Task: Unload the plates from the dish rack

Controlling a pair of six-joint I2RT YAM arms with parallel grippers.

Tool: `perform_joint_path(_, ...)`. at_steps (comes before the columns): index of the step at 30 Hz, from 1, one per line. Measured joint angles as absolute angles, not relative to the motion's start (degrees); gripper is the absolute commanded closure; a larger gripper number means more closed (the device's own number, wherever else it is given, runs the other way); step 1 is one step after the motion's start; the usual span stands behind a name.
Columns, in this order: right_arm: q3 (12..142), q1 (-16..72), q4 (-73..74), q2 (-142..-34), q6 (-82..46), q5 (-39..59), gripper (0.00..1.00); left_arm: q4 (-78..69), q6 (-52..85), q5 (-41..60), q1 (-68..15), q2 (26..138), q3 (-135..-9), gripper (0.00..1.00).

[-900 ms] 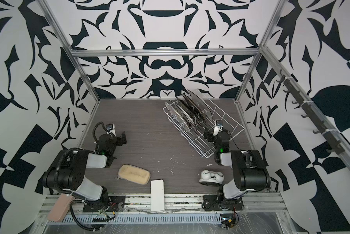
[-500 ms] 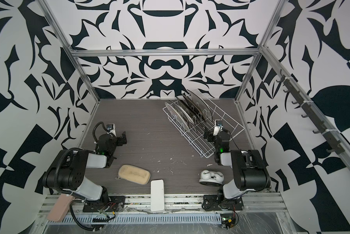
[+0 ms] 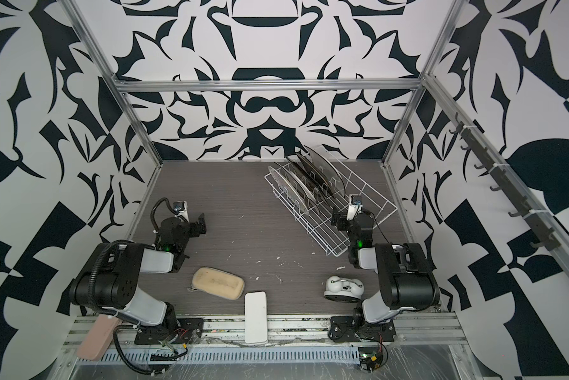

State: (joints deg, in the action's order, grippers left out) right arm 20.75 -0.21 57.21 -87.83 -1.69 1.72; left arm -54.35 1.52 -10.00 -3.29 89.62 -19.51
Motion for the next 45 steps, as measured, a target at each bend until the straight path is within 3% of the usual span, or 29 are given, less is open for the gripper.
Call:
perform_joint_path(22, 20.6, -0.12, 57.04, -87.42, -1.69, 1.72, 0.01, -55.37, 1.48, -10.04, -3.38, 89.27, -19.05, 0.01)
perform_joint_path(31, 18.57, 0.14, 48.77, -80.01, -1.72, 1.5, 0.01, -53.23, 2.02, -13.72, -3.68, 75.99, -15.11, 0.01)
perform_joint_path(38, 20.08, 0.14, 40.03, -75.13, -1.58, 2.81, 0.01, -41.04, 3.29, -16.47, -4.91, 65.65, -19.7, 0.01)
perform_joint_path(45, 28.84, 0.14, 26.44, -68.42, -0.36, 4.47, 0.01, -30.37, 7.09, -16.78, -9.02, 63.42, -24.27, 0.01)
